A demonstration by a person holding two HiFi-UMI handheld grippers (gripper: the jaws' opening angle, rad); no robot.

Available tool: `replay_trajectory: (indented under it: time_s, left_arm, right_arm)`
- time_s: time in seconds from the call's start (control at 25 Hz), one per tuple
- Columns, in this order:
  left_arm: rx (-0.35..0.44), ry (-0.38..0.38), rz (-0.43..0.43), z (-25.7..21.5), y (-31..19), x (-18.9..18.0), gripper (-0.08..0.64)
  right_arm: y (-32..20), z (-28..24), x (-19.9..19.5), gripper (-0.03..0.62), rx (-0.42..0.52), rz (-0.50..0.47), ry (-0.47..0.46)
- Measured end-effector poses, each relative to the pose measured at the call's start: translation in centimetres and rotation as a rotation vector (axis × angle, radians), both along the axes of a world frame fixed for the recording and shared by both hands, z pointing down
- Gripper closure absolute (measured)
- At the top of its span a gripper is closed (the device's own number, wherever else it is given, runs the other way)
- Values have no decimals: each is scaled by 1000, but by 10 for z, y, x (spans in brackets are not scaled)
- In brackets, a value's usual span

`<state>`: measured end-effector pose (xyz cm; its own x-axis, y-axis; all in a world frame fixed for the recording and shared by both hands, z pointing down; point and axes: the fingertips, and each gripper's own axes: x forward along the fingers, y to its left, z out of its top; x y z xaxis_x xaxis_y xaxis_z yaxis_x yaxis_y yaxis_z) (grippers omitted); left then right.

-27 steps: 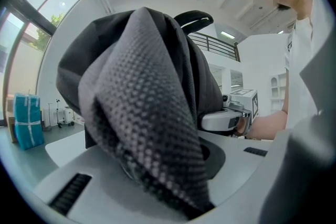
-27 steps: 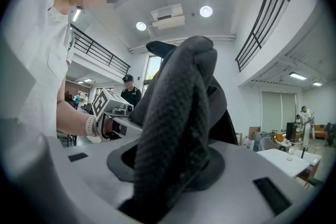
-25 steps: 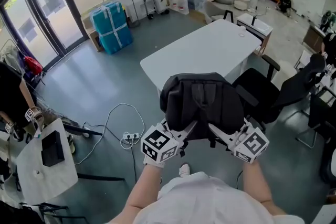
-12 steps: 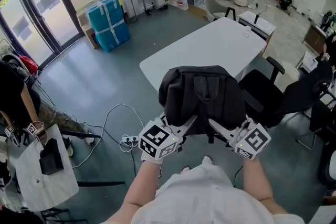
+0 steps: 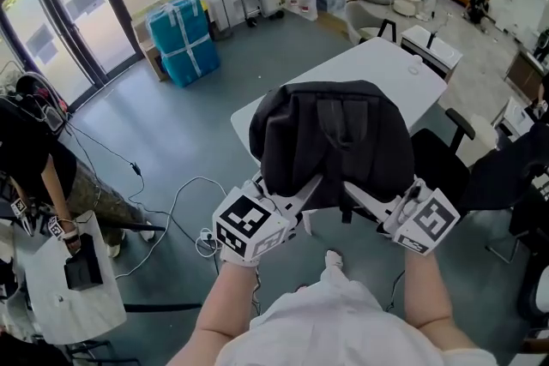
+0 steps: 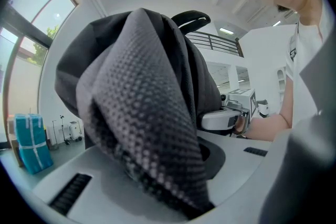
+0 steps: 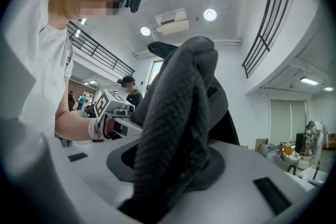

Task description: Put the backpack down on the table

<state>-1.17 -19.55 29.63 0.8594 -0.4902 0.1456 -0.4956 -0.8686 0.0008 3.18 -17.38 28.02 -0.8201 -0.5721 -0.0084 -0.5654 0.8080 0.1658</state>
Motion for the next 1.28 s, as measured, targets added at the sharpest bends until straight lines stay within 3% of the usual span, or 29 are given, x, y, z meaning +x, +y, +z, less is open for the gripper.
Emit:
replay_trajectory:
  time_s: [0.24, 0.52, 0.92, 1.28]
  left_arm:
    - [69, 7, -12, -35, -55, 13, 488]
    - [86, -7, -23, -34, -116, 20, 488]
    - [45, -33, -66, 3, -184, 28, 488]
    - [-24, -48, -88, 69, -224, 28, 488]
  right_arm:
    - [-55, -35, 14, 433, 76, -16, 20]
    - [-117, -34, 20, 433, 100, -28, 10]
    - [-188, 4, 29, 432, 59, -53, -14]
    - [-231, 70, 30, 431, -24, -59, -22]
